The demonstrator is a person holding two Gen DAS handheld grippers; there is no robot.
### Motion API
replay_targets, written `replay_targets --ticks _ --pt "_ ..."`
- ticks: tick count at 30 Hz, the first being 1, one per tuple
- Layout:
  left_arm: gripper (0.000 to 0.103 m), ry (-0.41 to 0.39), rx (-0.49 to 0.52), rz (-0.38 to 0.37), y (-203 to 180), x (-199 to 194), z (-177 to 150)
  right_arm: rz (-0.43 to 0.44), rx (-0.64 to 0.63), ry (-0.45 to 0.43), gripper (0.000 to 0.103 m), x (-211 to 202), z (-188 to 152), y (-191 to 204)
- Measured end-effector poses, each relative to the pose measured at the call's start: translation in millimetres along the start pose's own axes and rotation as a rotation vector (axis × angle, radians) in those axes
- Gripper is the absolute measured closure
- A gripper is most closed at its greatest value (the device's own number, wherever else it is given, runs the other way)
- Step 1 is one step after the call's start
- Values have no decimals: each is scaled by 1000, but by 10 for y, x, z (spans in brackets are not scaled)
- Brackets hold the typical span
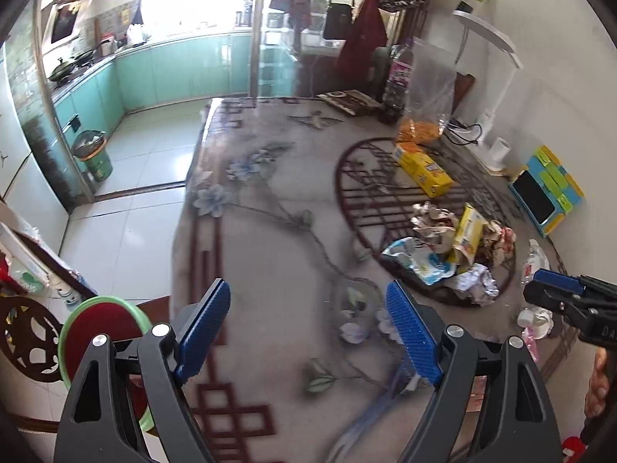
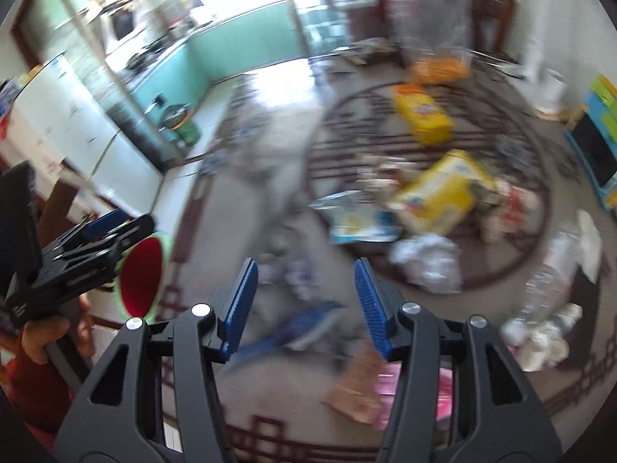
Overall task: Collect trash
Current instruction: 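Grasp the brown cigarette box with the left tool while the right tool grasps the plastic bottle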
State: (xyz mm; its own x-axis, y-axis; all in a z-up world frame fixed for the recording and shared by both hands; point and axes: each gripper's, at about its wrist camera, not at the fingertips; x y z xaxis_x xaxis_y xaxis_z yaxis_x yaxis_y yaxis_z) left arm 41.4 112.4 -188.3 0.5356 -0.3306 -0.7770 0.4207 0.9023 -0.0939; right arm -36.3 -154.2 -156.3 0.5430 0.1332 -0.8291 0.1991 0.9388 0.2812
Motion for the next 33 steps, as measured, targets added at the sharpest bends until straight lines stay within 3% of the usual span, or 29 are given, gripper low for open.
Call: replay_targets --ticks 3,8,12,17,24,28,33 --pt "24 5 13 -31 -381 62 10 -90 99 -19 52 -100 38 -673" --pt "23 54 -5 -87 -926 219 -96 -224 290 -23 42 -54 13 -1760" --pt "23 116 23 -99 -1306 347 -326 -236 404 59 37 190 -103 -2354" --pt "23 209 67 -92 -1656 497 -720 -184 375 153 37 507 -133 -2532" --pt "23 362 74 -47 -1827 664 -1175 -104 304 233 36 818 -87 -2448" --pt "23 378 111 -62 -1988 719 -1220 -75 275 256 35 909 -40 -2376" --pt "23 386 193 -28 -2216 883 -1188 -62 218 273 33 1013 54 -2223"
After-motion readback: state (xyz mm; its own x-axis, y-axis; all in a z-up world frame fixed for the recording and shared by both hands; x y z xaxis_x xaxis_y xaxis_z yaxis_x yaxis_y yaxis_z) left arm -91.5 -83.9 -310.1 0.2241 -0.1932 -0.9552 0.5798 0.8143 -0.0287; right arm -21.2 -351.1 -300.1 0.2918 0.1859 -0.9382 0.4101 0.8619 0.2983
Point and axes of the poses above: each gripper's, at about its wrist camera, not at the fingertips, and x roughly the way its jaws point, y to its left, z to its top, and after that the axes turned 4 degrees about x, right-handed
